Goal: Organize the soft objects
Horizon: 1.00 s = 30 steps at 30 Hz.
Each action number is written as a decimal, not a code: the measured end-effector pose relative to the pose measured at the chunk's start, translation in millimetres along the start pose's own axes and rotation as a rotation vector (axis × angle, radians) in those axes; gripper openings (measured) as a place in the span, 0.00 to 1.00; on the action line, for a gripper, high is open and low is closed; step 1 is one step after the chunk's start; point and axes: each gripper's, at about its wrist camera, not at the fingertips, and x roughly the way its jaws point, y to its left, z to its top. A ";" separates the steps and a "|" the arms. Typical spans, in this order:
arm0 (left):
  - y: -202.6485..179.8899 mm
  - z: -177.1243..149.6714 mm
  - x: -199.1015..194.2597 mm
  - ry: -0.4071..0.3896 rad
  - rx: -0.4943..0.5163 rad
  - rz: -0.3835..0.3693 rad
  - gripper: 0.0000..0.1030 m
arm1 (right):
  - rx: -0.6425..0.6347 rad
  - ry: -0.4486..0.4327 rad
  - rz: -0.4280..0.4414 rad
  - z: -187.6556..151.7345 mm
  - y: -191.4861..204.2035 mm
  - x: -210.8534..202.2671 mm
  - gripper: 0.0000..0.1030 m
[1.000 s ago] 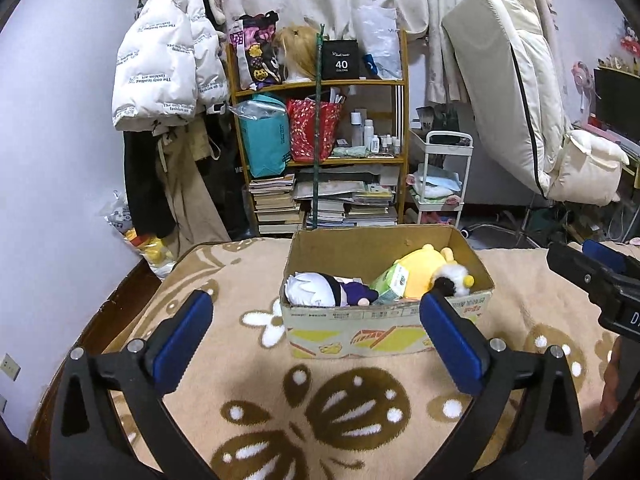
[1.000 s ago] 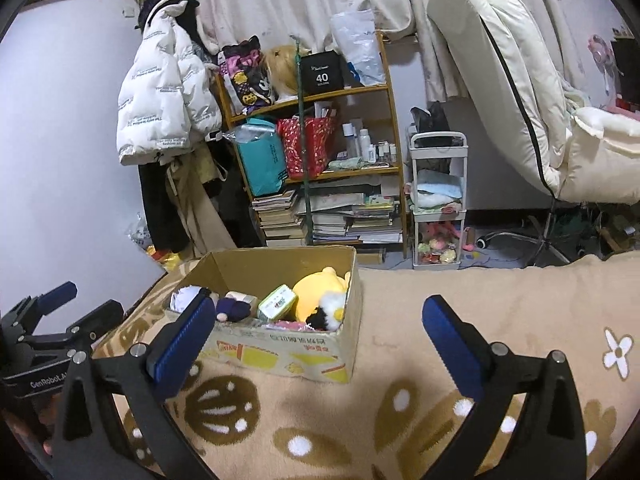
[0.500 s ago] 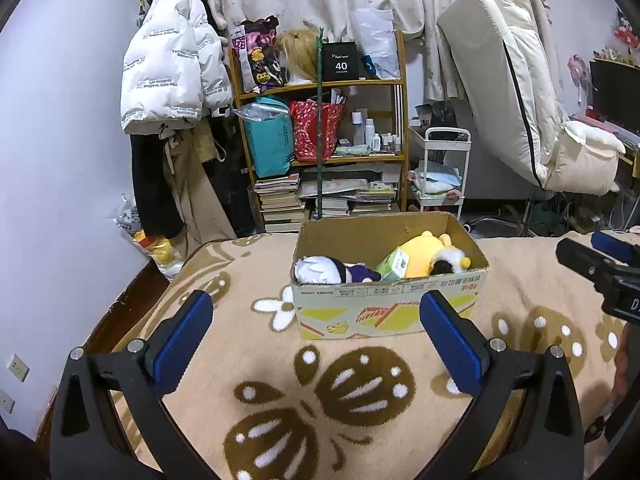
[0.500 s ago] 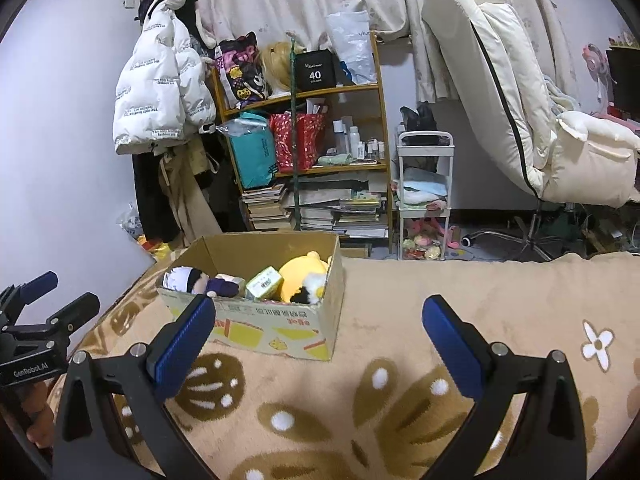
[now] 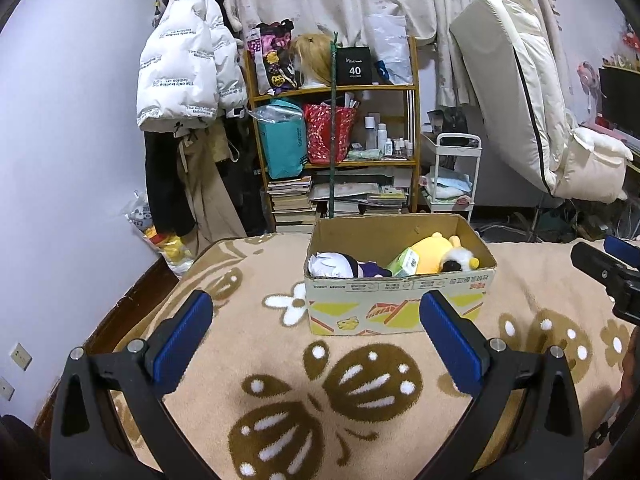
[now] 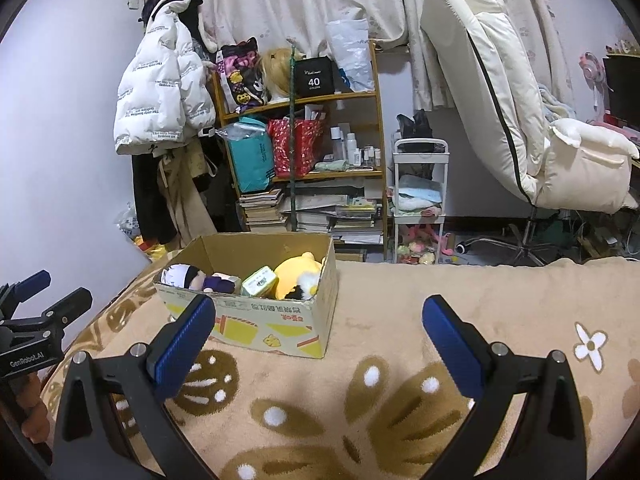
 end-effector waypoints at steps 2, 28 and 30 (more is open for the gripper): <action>-0.2 -0.3 0.4 -0.001 0.001 0.002 0.99 | 0.004 -0.005 -0.001 0.4 -1.1 -1.0 1.00; -3.1 -2.5 4.6 0.005 0.011 -0.007 0.99 | 0.014 -0.003 -0.007 0.7 -5.5 0.7 1.00; -3.6 -2.8 4.9 0.005 0.011 -0.009 0.99 | 0.011 -0.002 -0.008 0.7 -5.5 0.9 1.00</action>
